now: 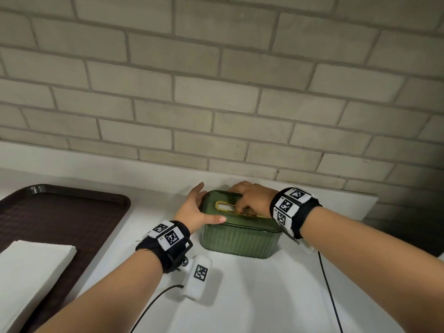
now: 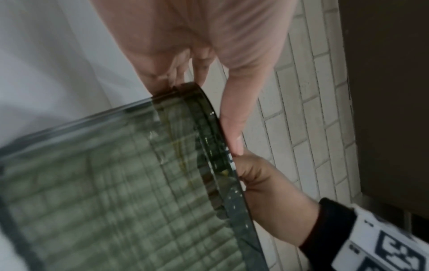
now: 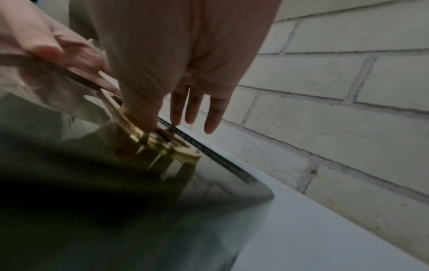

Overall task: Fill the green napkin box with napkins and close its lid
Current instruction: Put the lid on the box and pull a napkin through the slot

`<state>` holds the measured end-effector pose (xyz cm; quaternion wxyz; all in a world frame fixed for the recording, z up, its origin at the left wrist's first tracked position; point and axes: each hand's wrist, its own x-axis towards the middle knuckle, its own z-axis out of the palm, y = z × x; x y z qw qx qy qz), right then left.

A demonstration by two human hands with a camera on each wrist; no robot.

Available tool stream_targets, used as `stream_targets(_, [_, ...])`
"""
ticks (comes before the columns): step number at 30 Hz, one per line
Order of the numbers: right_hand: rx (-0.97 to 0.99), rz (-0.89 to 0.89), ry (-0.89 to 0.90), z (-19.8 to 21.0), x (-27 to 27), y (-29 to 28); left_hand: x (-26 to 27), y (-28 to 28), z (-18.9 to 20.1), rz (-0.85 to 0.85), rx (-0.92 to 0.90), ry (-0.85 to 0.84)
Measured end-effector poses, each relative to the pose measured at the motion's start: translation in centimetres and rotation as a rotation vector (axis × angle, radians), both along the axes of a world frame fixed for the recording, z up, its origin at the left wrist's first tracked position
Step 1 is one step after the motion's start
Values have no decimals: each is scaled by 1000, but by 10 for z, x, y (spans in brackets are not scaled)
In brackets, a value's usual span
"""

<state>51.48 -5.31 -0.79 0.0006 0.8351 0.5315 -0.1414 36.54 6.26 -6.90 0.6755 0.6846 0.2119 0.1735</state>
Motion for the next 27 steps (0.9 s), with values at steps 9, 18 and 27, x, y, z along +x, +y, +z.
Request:
stream_targets(9, [-19,213,-241,-3,1,-4,-3,2,-2,52,-272,-192])
stream_targets(18, [-109,46,-121,1,-7,4,0,1,-6,80,-348,-243])
stream_targets(27, [-68,89,-150,3,-9,3,1,1,-8,89,-362,-242])
